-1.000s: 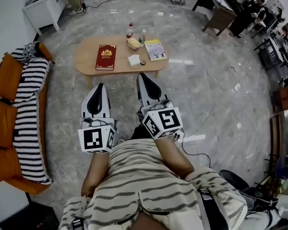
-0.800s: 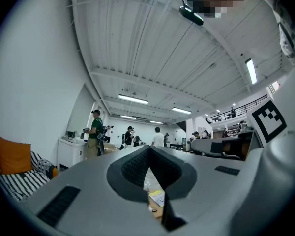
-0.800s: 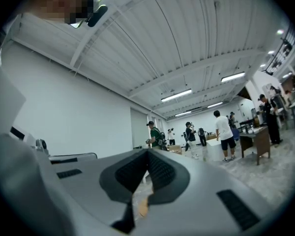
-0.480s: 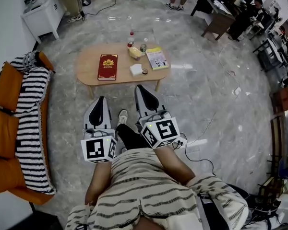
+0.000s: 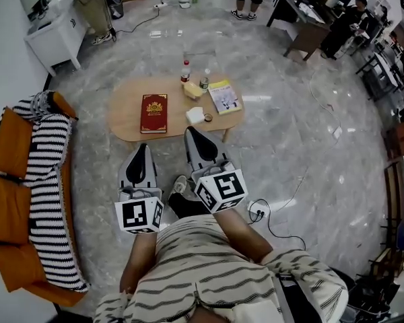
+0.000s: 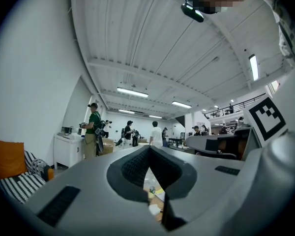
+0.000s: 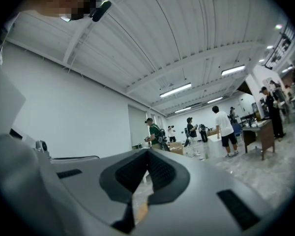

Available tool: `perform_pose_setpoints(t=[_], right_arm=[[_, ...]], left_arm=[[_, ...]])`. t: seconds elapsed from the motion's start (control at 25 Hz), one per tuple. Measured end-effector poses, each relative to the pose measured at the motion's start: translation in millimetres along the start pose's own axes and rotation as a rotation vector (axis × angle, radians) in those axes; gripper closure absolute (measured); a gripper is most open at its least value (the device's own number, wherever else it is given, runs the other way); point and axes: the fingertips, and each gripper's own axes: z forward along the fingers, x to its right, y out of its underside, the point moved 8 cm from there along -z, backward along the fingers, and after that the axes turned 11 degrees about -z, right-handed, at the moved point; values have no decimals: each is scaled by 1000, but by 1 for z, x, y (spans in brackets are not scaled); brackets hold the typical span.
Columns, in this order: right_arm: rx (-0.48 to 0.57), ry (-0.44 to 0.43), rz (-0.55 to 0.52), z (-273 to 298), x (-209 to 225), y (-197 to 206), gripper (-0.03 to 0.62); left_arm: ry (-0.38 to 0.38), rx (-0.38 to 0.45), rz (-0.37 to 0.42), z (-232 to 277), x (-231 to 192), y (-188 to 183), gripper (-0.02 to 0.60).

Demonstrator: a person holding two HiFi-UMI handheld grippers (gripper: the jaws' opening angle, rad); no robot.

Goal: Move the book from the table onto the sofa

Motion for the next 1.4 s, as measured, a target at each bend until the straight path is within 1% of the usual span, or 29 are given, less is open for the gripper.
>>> perform_pose_setpoints(t=[0.32, 0.64, 0.84, 1.0, 1.12, 1.28, 1.4], right_arm=[[-33, 12, 28, 88, 35, 9, 589], [-108, 19, 57, 166, 66, 42, 589], [-159, 30, 84, 212, 89, 66, 589], [-200, 39, 109, 240, 106, 85, 589], [-231, 40, 128, 260, 110, 101, 589], [-274, 49, 140, 277, 106, 117, 589], [-316, 51, 154, 286, 101, 135, 589]], left_arm=[[4, -47, 5, 90, -43, -4, 577], [-23, -135, -9, 167, -86, 10, 577], [-30, -185, 0, 218, -112, 22, 577], [-33, -241, 4, 250, -127, 34, 577], [-36, -268, -2, 269, -140, 44, 577], [-44, -304, -22, 283, -157, 55, 577], [-65, -334, -43, 291, -174, 69, 577]])
